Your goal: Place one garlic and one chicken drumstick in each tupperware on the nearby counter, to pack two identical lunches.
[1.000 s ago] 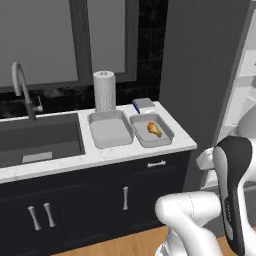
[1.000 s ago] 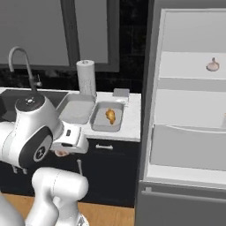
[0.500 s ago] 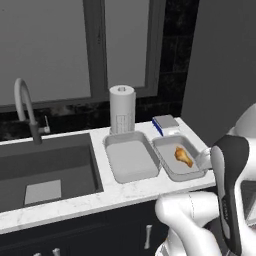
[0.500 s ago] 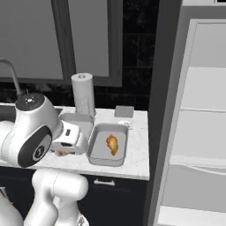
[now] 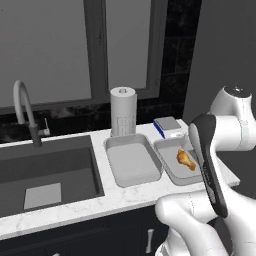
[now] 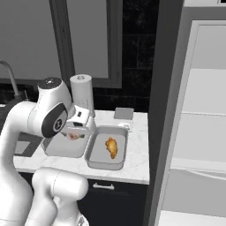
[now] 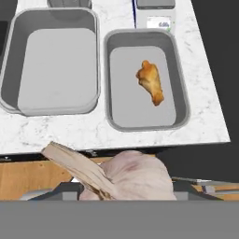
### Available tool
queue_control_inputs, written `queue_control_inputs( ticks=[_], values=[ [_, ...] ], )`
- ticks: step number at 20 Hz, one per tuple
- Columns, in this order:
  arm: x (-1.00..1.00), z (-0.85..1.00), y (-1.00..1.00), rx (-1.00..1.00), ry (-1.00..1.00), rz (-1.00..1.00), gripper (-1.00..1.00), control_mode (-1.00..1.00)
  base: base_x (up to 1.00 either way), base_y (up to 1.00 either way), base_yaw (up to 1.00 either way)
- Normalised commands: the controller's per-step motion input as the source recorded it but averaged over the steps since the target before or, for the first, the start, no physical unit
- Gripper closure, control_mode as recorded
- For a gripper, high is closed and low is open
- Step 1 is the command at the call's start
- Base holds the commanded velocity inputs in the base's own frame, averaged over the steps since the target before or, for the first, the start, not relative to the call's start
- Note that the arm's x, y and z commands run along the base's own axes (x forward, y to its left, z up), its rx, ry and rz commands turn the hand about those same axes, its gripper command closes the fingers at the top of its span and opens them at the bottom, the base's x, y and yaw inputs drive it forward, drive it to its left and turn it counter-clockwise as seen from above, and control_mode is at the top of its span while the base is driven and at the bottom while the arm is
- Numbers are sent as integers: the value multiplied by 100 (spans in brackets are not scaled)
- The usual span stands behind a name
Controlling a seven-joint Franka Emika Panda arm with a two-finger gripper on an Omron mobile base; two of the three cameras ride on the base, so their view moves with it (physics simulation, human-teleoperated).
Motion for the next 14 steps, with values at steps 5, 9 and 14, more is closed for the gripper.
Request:
queue_control_inputs(
  ticks=[5,9,14],
  values=[
    [100,-66,-36,-2,11,-5,100,-100,0,0,0],
    [100,-99,-37,0,17,-2,100,-100,0,0,0],
    [98,-76,11,0,10,6,100,-100,0,0,0]
  ],
)
